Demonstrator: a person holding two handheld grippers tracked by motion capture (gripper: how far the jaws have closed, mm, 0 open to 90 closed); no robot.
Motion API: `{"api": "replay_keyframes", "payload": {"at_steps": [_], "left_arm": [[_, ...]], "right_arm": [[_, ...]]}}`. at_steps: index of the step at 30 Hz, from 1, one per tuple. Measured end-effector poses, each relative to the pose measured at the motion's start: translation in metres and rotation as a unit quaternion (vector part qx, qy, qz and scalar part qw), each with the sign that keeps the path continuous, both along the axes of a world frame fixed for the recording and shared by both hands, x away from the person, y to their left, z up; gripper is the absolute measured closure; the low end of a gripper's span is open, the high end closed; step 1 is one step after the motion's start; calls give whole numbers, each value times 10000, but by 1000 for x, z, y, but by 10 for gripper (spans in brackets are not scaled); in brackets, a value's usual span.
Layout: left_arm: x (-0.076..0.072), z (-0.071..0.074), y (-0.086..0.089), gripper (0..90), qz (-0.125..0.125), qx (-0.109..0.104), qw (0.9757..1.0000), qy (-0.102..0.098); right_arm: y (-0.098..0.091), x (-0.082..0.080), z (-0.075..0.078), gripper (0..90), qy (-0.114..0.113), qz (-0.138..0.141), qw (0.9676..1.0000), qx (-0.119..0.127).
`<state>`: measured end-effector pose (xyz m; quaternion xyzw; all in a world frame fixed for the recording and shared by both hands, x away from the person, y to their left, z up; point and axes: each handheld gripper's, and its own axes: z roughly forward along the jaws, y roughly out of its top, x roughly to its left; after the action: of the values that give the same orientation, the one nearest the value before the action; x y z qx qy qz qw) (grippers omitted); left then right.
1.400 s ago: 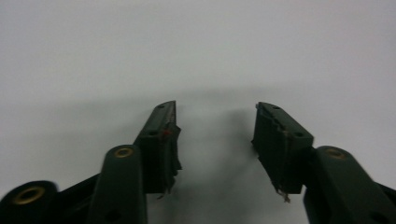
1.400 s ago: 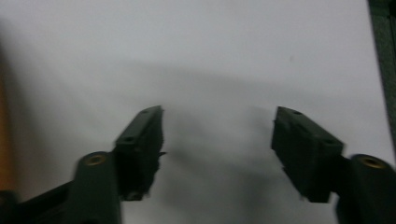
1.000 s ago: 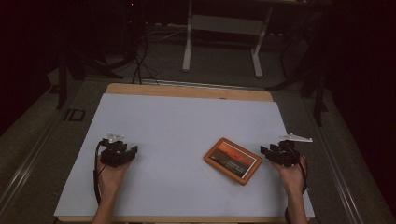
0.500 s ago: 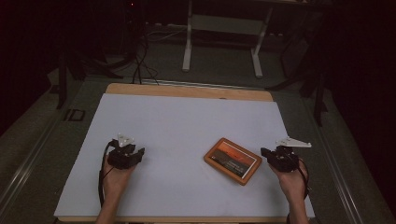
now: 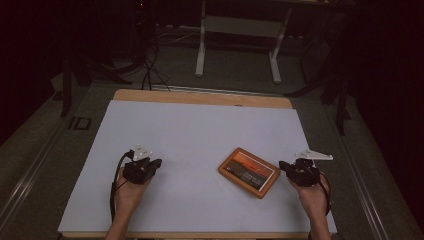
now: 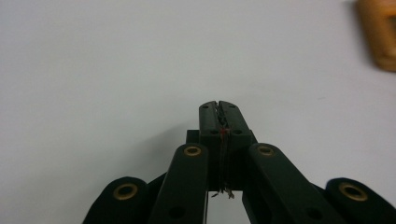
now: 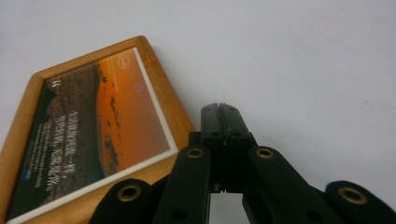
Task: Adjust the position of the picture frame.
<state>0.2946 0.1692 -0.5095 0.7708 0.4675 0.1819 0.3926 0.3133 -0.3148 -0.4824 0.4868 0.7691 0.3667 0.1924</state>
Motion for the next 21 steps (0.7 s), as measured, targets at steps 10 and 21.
{"api": "replay_keyframes", "payload": {"at_steps": [10, 21], "left_arm": [[5, 9, -58, 894, -898, -240, 9956, -96], [23, 18, -137, 895, -1766, -221, 9838, -225]], "right_arm": [[0, -1, 6, 900, -35, 32, 10000, 12], [3, -2, 3, 897, -4, 125, 9999, -56]]}}
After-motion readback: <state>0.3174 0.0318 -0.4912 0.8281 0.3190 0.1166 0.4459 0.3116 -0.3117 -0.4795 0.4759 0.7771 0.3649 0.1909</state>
